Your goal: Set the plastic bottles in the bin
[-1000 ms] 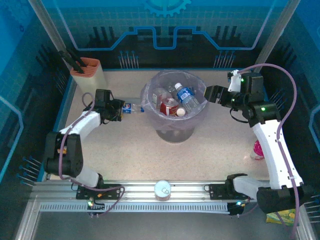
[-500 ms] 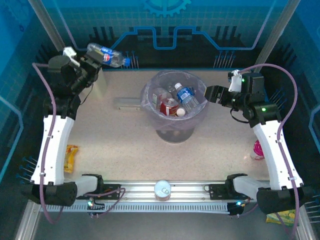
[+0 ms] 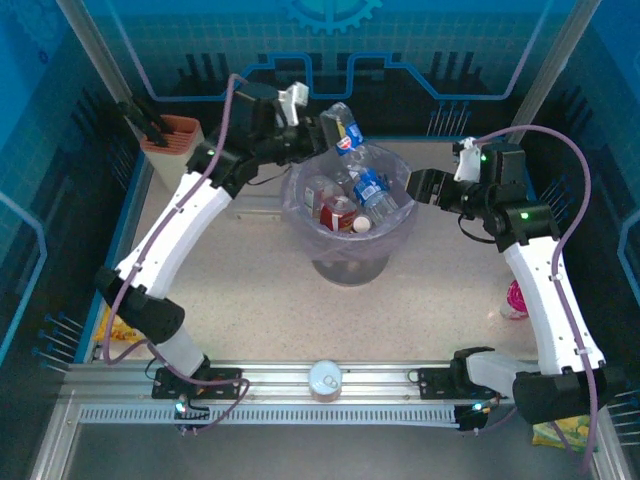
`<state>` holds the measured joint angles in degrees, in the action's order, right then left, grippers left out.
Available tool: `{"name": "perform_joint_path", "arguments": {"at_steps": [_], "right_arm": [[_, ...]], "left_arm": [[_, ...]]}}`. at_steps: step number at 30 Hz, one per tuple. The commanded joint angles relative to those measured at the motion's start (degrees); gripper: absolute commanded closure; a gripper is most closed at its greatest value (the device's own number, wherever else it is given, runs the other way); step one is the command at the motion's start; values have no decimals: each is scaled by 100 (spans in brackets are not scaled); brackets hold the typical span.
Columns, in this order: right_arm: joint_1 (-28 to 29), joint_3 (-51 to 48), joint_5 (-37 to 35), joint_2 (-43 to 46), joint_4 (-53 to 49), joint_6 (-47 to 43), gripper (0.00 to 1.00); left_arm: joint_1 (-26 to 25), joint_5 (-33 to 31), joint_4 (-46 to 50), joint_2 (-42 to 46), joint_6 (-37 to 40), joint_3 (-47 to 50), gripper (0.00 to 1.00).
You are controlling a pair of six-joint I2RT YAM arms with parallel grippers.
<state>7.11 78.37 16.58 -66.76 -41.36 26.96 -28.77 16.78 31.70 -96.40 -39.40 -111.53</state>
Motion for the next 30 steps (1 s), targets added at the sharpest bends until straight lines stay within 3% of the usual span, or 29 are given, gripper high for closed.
{"name": "perform_joint_path", "arguments": {"at_steps": [1,7,16,23,30], "right_arm": [[137,258,93,-106,131,22,22],[265,472,66,-297,129,-24,22],[553,1133,-162,-737,48,-250,22],[711,1879,-268,-1397,78,-502,27],[770,2684,-202,-2116,208,-664,33]], "left_arm": [[-228,-136,-69,-323,310,-539,61],[-459,-145,588,-1192,246,-1277,59],[-661,-139,1470,-1812,597,-1752,42],[-676,-305,1452,-1432,738,-1599,31],[-554,-523,983,-365,746,-942,29]]}}
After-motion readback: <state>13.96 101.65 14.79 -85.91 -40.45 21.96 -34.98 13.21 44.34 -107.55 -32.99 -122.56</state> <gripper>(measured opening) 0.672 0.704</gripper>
